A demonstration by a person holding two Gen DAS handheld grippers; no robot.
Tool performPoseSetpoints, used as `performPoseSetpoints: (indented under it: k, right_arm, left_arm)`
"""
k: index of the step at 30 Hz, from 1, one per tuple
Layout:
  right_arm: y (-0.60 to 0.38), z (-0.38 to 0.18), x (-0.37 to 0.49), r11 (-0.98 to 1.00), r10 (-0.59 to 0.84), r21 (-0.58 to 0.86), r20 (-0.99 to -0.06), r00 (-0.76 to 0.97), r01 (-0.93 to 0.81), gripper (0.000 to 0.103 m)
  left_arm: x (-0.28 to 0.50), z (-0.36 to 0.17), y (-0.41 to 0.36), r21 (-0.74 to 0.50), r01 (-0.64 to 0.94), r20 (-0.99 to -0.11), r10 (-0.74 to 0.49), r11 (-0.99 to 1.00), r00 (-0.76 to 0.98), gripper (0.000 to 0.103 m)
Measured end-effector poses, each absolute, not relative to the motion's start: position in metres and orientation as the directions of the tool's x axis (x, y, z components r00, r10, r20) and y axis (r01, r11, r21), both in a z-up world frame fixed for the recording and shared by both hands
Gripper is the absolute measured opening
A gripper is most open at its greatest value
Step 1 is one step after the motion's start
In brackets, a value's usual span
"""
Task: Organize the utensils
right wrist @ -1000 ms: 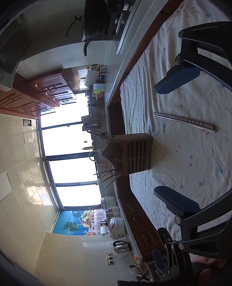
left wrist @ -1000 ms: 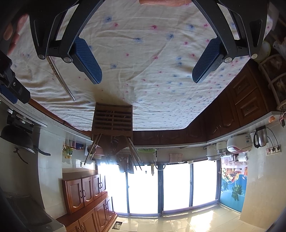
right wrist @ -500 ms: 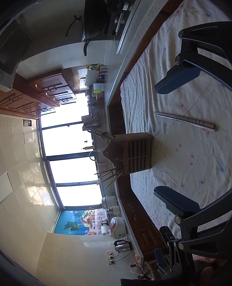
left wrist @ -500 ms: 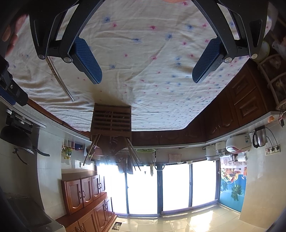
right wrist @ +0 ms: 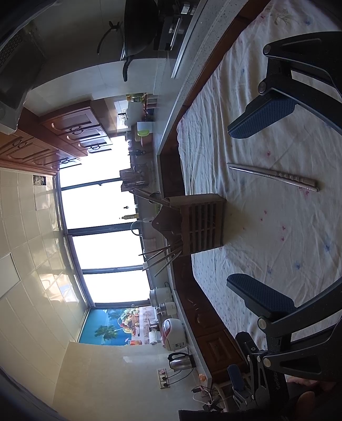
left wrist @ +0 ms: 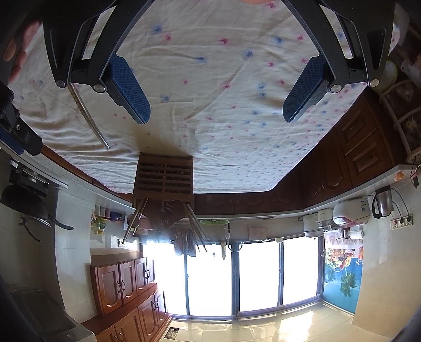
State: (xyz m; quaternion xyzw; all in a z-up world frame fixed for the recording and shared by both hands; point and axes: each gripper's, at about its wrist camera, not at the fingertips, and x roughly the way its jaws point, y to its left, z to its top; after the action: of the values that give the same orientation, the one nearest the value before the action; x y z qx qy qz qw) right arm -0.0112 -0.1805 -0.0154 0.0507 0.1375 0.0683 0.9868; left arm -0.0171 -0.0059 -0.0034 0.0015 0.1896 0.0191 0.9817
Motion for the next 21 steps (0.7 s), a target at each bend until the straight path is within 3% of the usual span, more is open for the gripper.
performPoseSetpoints:
  k: [21]
  right_arm:
    - [-0.1812,-0.0156,-0.0109,0.985,0.150,0.124,-0.266,0.952,-0.120,0.103]
  left_arm:
    - [-0.0143,-0.0040,-0.0101,0.016,-0.029,-0.378,0.033,0.999,0.925,0.103]
